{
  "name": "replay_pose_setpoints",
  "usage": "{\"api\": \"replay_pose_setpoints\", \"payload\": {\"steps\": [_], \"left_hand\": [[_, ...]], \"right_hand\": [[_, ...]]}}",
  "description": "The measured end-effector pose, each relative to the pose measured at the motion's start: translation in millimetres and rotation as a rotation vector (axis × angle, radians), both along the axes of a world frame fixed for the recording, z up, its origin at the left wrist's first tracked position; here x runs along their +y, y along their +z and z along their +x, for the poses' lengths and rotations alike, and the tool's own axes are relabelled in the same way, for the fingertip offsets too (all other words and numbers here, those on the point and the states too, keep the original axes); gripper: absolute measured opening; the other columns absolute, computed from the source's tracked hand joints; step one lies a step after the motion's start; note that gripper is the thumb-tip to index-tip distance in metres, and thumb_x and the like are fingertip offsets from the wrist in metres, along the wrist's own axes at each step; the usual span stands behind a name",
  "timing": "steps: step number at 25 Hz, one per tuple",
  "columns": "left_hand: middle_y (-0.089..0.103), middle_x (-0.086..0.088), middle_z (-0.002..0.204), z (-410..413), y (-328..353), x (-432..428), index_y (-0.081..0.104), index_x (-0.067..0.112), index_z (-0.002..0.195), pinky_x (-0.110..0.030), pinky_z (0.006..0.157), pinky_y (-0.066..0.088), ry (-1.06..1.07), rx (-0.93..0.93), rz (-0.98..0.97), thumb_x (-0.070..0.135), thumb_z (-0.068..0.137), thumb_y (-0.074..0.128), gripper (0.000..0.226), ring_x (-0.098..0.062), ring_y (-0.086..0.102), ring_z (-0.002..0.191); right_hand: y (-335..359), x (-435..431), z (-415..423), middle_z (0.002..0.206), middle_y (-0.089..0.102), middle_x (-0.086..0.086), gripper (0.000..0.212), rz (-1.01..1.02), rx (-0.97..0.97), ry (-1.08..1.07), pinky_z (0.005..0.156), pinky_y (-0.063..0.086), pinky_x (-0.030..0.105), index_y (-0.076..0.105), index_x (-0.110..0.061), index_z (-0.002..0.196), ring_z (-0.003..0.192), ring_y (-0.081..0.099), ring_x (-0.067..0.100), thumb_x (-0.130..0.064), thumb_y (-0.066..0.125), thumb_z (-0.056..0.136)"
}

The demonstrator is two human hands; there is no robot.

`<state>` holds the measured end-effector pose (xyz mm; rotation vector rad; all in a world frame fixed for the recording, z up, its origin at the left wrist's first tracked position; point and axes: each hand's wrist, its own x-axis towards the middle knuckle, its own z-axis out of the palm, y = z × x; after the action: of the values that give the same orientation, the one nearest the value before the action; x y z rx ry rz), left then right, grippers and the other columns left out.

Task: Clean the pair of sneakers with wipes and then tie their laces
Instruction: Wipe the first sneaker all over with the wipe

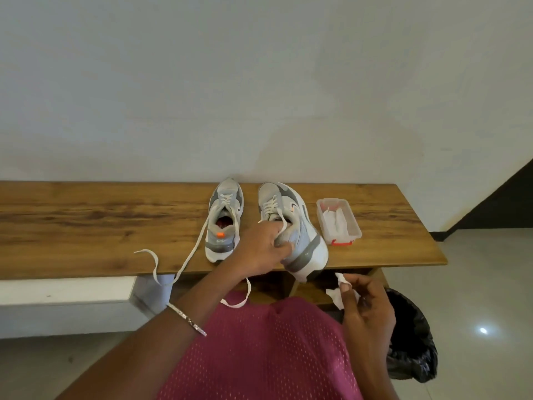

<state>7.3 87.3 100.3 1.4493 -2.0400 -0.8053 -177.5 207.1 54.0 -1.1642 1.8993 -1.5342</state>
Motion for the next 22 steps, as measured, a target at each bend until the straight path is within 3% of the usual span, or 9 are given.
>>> {"api": "replay_pose_setpoints", "payload": {"steps": [3, 8, 14, 18, 22], "left_hand": [[0.055, -0.003, 0.071, -7.6, -22.1, -29.6, 0.058, 0.010, 0.088, -0.037, 0.061, 0.047, -0.038, -0.294, -0.076, 0.030, 0.090, 0.057, 0.020, -0.019, 0.054, 0.065], [0.061, -0.002, 0.089, -10.8, -47.9, -75.2, 0.057, 0.019, 0.101, -0.034, 0.070, 0.053, -0.078, -0.553, -0.105, 0.028, 0.093, 0.051, 0.013, -0.021, 0.058, 0.078], [0.067, -0.005, 0.096, -21.9, -69.5, -103.7, 0.060, 0.017, 0.114, -0.030, 0.063, 0.043, -0.103, -0.657, -0.121, 0.023, 0.097, 0.050, 0.022, -0.020, 0.056, 0.076], [0.068, -0.006, 0.098, -29.9, -74.0, -109.6, 0.062, 0.016, 0.115, -0.032, 0.066, 0.051, -0.081, -0.670, -0.144, 0.025, 0.097, 0.049, 0.024, -0.023, 0.062, 0.080], [0.071, -0.009, 0.108, -36.8, -76.6, -111.2, 0.056, 0.014, 0.128, -0.036, 0.077, 0.056, -0.088, -0.655, -0.204, 0.027, 0.099, 0.049, 0.033, -0.025, 0.067, 0.093]], "right_hand": [[-9.3, -18.8, -2.8, 0.094, 0.068, -0.011, 0.016, 0.055, -0.023, -0.006, 0.073, 0.057, 0.031, 0.067, -0.024, 0.097, 0.086, 0.065, 0.002, -0.009, 0.068, 0.090], [-20.1, -44.2, -5.2, 0.094, 0.071, -0.007, 0.018, 0.080, -0.077, 0.016, 0.074, 0.054, 0.027, 0.068, -0.025, 0.095, 0.087, 0.066, 0.003, -0.008, 0.069, 0.089], [-33.2, -66.5, -0.4, 0.096, 0.071, -0.007, 0.018, 0.122, -0.072, 0.065, 0.069, 0.053, 0.019, 0.068, -0.023, 0.097, 0.088, 0.066, 0.003, -0.007, 0.069, 0.088], [-36.7, -71.7, 3.9, 0.095, 0.072, -0.005, 0.016, 0.131, -0.091, 0.071, 0.069, 0.053, 0.022, 0.069, -0.023, 0.097, 0.087, 0.069, 0.009, -0.009, 0.069, 0.089], [-30.5, -74.0, 9.5, 0.091, 0.074, -0.007, 0.014, 0.117, -0.187, 0.070, 0.071, 0.054, 0.027, 0.070, -0.020, 0.097, 0.083, 0.070, 0.009, -0.009, 0.069, 0.090]]}}
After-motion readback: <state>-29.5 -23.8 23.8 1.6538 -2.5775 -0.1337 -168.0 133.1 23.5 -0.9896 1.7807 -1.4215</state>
